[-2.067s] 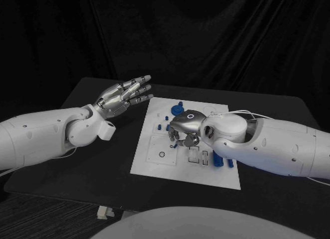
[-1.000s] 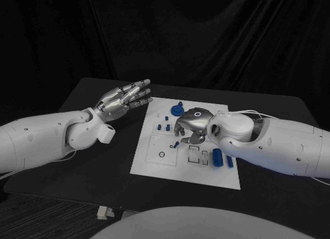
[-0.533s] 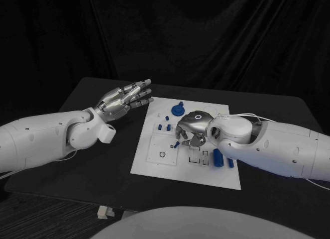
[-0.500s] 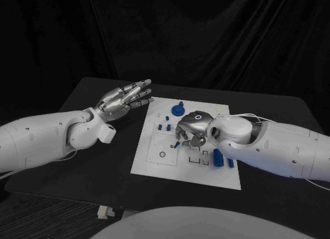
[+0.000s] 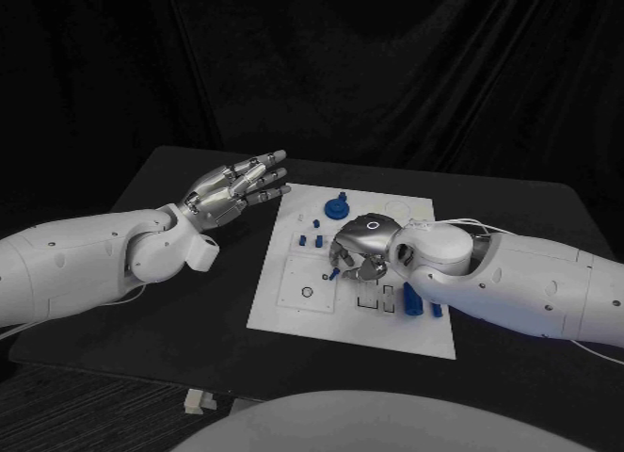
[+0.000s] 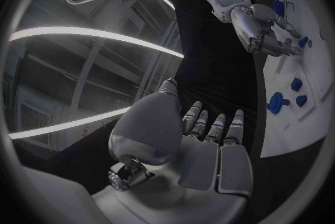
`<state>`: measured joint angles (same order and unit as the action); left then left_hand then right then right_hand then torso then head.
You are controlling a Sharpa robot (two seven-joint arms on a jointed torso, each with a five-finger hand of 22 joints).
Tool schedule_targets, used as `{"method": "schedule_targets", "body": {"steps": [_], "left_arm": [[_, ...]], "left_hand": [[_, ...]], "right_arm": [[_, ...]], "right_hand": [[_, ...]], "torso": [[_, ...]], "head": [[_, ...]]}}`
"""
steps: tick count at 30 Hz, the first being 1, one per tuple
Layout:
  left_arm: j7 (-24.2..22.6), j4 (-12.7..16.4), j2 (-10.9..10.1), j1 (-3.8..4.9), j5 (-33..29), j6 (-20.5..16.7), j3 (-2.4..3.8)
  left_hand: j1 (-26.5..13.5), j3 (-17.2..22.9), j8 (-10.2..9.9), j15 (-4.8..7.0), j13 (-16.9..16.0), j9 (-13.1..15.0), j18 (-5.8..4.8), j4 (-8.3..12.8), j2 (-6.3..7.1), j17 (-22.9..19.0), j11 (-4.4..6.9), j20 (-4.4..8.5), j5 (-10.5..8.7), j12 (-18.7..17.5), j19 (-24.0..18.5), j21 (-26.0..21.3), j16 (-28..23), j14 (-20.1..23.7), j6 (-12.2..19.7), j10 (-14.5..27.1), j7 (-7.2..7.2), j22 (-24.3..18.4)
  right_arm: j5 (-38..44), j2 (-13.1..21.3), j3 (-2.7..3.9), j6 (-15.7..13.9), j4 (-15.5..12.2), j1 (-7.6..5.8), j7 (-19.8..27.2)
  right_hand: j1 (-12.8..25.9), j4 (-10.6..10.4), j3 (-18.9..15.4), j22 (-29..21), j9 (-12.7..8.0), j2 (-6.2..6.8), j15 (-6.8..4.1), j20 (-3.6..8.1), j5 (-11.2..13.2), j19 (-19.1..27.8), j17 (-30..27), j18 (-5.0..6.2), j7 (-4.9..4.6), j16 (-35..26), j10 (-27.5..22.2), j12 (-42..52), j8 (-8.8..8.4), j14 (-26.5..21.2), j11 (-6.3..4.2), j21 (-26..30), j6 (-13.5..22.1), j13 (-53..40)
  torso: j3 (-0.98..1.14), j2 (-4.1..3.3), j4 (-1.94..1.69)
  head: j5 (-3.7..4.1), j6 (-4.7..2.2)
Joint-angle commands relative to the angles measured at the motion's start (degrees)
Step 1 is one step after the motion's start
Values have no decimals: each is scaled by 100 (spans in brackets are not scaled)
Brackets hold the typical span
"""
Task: Assemble the parts on the task board
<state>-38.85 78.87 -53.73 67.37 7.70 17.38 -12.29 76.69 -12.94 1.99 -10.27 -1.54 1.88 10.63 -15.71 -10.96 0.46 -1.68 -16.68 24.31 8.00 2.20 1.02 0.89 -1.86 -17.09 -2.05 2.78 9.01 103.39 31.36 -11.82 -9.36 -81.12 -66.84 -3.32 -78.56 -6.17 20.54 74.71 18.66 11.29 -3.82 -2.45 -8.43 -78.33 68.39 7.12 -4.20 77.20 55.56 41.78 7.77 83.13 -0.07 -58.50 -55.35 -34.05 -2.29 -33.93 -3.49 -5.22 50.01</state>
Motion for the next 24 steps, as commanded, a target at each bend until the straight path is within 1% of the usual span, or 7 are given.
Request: {"method": "schedule_targets", "body": {"steps": [1,3,5,10,13,21,24], "left_arm": [[-123,5,7,-11,-23,85,5],[-115,2,8,-11,-23,86,5],[-108,-2,10,-12,-23,87,5],[-95,-11,16,-13,-23,94,5],[-85,-15,19,-14,-23,101,5],[-68,-23,24,-18,-23,117,5],[-64,-27,28,-19,-23,123,5]], "left_hand": [[74,25,23,-71,8,22,-73,74,-28,31,-85,4,86,85,14,53,97,-19,-14,26,36,-7],[77,27,25,-73,8,23,-74,75,-33,30,-85,4,87,85,14,53,96,-18,-21,26,46,-9],[77,27,25,-73,8,23,-74,75,-33,30,-85,4,87,85,14,53,96,-18,-21,26,46,-9],[81,29,28,-75,8,25,-76,77,-37,30,-88,3,88,86,13,51,97,-18,-34,25,60,-16],[83,30,30,-77,7,27,-77,78,-41,30,-95,3,88,93,12,50,97,-17,-46,23,72,-21],[85,31,33,-79,6,28,-79,78,-44,30,-103,3,89,99,13,50,98,-17,-59,20,84,-19],[87,31,35,-80,5,30,-80,79,-47,30,-113,3,89,104,11,49,97,-16,-72,18,94,-26]], "right_arm": [[44,-11,3,-173,16,20,62],[44,-15,3,-201,25,24,76],[44,-18,3,-227,32,26,88],[44,-29,3,-244,46,29,99],[44,-42,3,-230,60,33,96],[44,-75,3,-206,99,44,109],[44,-90,3,-194,117,52,116]], "right_hand": [[-97,-18,10,746,27,-65,-50,25,-132,-71,-41,-119,42,-94,-155,126,76,33,32,112,109,-134],[-98,-19,13,745,27,-66,-51,26,-135,-70,-44,-118,46,-95,-156,130,75,32,31,115,113,-138],[-92,-25,14,743,26,-64,-52,27,-141,-67,-54,-116,29,-101,-160,142,72,28,31,126,127,-148],[-87,-40,27,742,30,-79,-53,28,-148,-66,-54,-116,41,-101,-165,167,77,27,29,132,134,-169],[-90,-51,45,745,50,-99,-55,30,-169,-70,-50,-118,36,-98,-179,191,121,29,25,124,73,-191],[-122,-45,87,749,70,-122,-58,34,-243,-78,-42,-120,17,-91,-178,217,164,34,21,116,16,-213],[-136,-43,112,750,100,-136,-58,35,-268,-81,-46,-121,25,-92,-180,221,232,35,20,113,-96,-219]], "torso": [[-1,0,4],[0,0,5],[0,2,7],[0,4,4],[1,0,2],[-1,-1,4],[-2,0,3]], "head": [[-5,-1],[-7,-1],[-7,-1],[-7,-1],[0,-1],[-9,-1],[-6,-1]]}}
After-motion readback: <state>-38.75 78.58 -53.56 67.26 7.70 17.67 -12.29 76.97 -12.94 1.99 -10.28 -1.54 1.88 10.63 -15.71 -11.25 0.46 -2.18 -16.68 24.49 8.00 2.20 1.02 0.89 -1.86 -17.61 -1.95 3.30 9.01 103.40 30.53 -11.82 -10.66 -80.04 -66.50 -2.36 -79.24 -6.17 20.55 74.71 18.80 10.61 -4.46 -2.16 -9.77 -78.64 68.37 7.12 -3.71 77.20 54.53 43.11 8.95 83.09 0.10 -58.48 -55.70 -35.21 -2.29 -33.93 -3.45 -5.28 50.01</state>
